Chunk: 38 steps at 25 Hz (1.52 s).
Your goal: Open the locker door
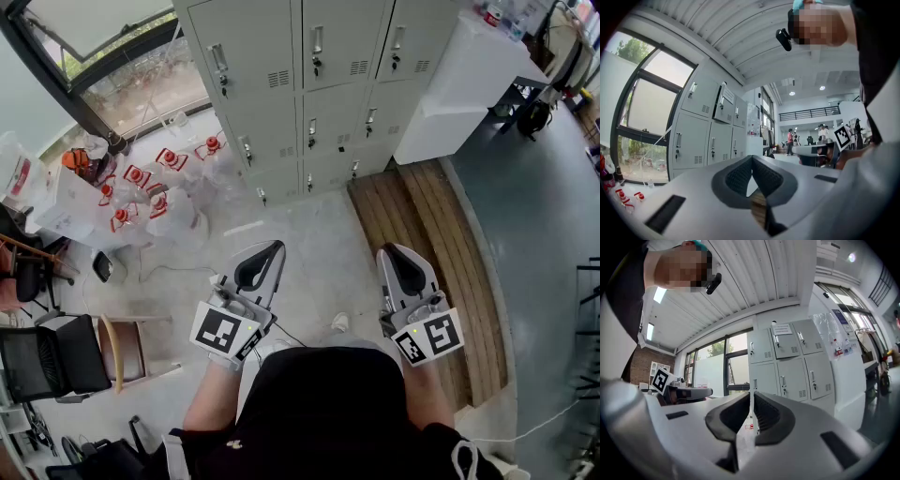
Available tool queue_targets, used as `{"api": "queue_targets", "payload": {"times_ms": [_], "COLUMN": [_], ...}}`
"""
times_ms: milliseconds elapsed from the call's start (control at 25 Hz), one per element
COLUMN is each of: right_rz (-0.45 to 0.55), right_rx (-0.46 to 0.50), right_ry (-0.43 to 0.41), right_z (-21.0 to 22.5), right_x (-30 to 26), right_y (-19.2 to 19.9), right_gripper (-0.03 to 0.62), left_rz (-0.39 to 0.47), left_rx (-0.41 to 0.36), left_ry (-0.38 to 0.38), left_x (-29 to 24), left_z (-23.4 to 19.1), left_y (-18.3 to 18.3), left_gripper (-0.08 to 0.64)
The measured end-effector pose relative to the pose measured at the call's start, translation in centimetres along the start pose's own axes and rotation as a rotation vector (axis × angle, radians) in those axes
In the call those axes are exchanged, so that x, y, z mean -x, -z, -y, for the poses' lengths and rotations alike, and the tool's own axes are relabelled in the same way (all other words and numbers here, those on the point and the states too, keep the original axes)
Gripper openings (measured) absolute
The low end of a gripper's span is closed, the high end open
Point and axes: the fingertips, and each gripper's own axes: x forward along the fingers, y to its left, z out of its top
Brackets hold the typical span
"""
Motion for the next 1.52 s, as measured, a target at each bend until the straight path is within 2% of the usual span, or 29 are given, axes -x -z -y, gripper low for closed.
{"api": "queue_targets", "payload": {"times_ms": [200, 360, 600, 880, 1040, 1200, 1520], "right_rz": [-0.015, -0.018, -0.011, -0.028, -0.040, -0.052, -0.063], "right_rx": [0.003, -0.024, -0.075, -0.116, -0.115, -0.104, -0.092], "right_ry": [-0.039, -0.063, -0.078, -0.081, -0.095, -0.099, -0.093], "right_z": [1.3, 3.2, 8.0, 12.0, 11.8, 11.3, 8.4], "right_x": [-0.7, -1.8, -2.1, -4.4, -8.8, -14.4, -27.8], "right_y": [0.5, 0.7, 0.9, 2.1, 3.2, 3.7, 3.9], "right_gripper": [0.048, 0.048, 0.048, 0.048, 0.048, 0.048, 0.048], "left_rz": [0.047, 0.003, 0.008, -0.075, -0.083, -0.050, -0.030], "left_rx": [-0.011, -0.007, -0.023, -0.010, 0.000, -0.003, -0.001], "left_ry": [-0.016, -0.030, -0.049, -0.073, -0.075, -0.036, -0.067], "left_x": [-2.3, -4.5, -8.7, -11.8, -13.4, -15.1, -14.7], "left_z": [0.6, 0.5, 1.9, 1.3, -2.6, -7.4, -21.6], "left_y": [-0.8, 0.3, 0.1, 2.8, 3.6, 3.7, 2.1], "left_gripper": [0.023, 0.023, 0.023, 0.023, 0.023, 0.023, 0.023]}}
